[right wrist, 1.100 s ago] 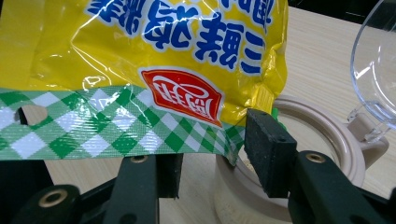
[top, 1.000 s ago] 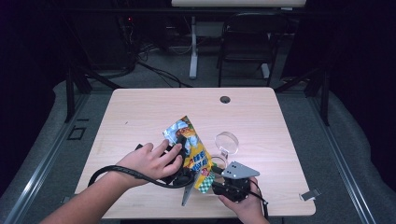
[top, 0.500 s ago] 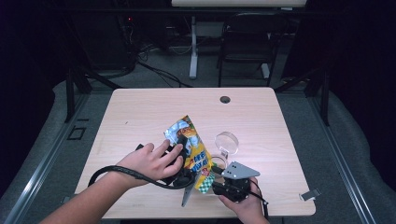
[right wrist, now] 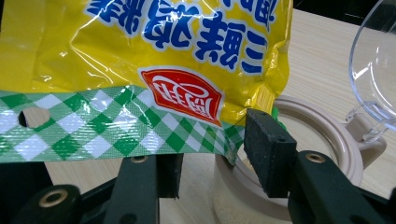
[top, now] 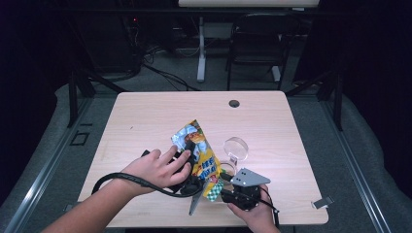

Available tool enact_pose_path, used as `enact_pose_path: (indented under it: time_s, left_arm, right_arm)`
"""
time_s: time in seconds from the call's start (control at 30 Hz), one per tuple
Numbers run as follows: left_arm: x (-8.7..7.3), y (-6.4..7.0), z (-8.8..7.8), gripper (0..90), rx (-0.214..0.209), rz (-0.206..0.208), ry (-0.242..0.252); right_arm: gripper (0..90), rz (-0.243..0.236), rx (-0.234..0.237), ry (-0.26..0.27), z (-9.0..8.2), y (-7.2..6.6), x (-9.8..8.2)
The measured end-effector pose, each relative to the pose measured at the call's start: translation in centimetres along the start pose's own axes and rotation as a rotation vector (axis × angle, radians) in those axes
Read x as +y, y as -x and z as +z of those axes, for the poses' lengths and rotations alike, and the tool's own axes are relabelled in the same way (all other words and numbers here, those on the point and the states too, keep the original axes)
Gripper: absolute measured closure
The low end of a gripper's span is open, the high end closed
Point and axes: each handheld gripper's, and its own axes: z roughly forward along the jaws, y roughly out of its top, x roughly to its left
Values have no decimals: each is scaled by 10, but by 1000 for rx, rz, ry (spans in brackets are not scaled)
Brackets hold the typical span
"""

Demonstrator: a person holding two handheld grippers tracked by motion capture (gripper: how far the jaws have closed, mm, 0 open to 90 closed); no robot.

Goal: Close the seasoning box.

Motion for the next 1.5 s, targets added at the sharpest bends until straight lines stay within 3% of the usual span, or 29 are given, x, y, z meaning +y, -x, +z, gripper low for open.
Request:
enact_pose_path:
  time_s: [1.5]
  left_arm:
    - [1,-3,-2,795,-4,10,1]
  right_arm:
    - [581,-2,0,1,0,0,0]
